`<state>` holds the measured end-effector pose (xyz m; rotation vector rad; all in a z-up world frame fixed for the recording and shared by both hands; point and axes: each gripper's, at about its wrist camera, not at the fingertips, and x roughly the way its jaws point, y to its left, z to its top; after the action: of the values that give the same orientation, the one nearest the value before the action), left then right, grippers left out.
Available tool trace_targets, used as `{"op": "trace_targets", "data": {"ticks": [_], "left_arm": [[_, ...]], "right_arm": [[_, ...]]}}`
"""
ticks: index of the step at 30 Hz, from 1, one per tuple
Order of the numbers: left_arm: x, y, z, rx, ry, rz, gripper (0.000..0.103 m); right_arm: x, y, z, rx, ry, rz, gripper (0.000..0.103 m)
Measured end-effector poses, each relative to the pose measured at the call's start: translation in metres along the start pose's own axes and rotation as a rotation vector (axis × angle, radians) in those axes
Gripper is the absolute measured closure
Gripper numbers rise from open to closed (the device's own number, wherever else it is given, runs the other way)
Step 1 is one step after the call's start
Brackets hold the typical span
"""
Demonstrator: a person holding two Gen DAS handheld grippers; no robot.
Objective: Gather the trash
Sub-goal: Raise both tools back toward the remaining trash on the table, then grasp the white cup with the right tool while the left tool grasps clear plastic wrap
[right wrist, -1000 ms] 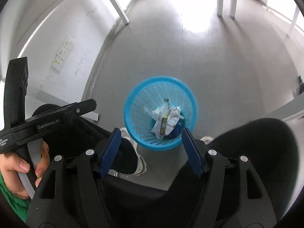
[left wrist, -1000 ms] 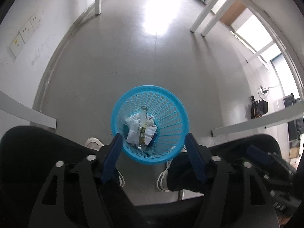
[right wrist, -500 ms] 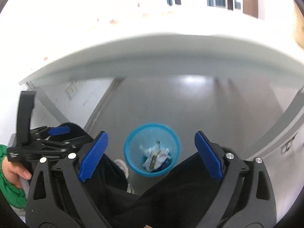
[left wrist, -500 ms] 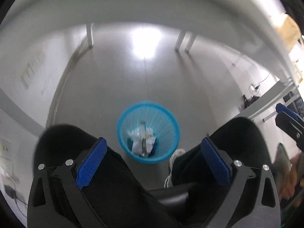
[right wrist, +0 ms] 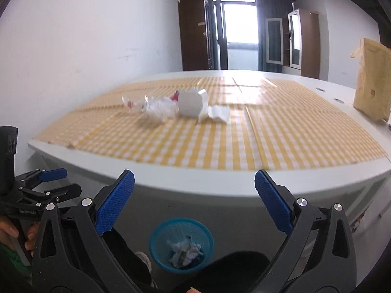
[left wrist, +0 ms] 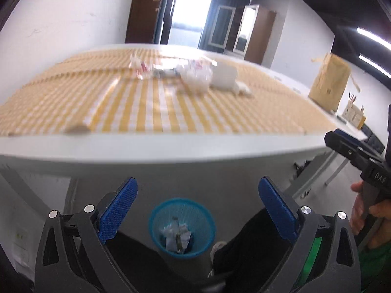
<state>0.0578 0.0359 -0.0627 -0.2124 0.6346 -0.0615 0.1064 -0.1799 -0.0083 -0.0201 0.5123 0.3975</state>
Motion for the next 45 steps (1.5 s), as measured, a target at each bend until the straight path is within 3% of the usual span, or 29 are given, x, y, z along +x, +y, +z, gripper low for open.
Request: {"op": "trace_targets", "data": {"ticks": [7,19,26,31,40,42,44,45], "left_arm": [[0.006,0.004,0.038,-0.028,-0.04,-0.009,0.006],[0.043,0.009,0.09,-0.083,0.007,-0.03,0.006],[0.061,0.025,0.117,-0.177,0.02,-0.044,0.006],[0.084,0.019,0.132,-0.168,0.043,-0.014,0.007],[0.136,0.034,0.161,-0.232,0.126,0.008,0.016],[0.144,0.035,0.164,-0.233,0.137,0.01,0.02],[0.151,0.033,0.167,-0.217,0.133,0.031,0.021],[0.154,0.03,0.167,-0.203,0.13,0.039,0.026]], "right_arm": [[0.024,0.0,0.036,-0.013,-0.013,-0.021,0.009],[0.095,-0.004,0.089,-0.091,0.051,-0.026,0.01],[0.143,-0.002,0.106,-0.152,0.138,-0.041,0.019],[0.174,0.0,0.12,-0.159,0.185,-0.041,0.023],[0.227,-0.002,0.131,-0.213,0.282,-0.085,0.04],[0.236,-0.001,0.131,-0.229,0.305,-0.103,0.05],[0.241,0.001,0.131,-0.231,0.312,-0.109,0.055],[0.244,0.001,0.13,-0.233,0.317,-0.103,0.064]]}}
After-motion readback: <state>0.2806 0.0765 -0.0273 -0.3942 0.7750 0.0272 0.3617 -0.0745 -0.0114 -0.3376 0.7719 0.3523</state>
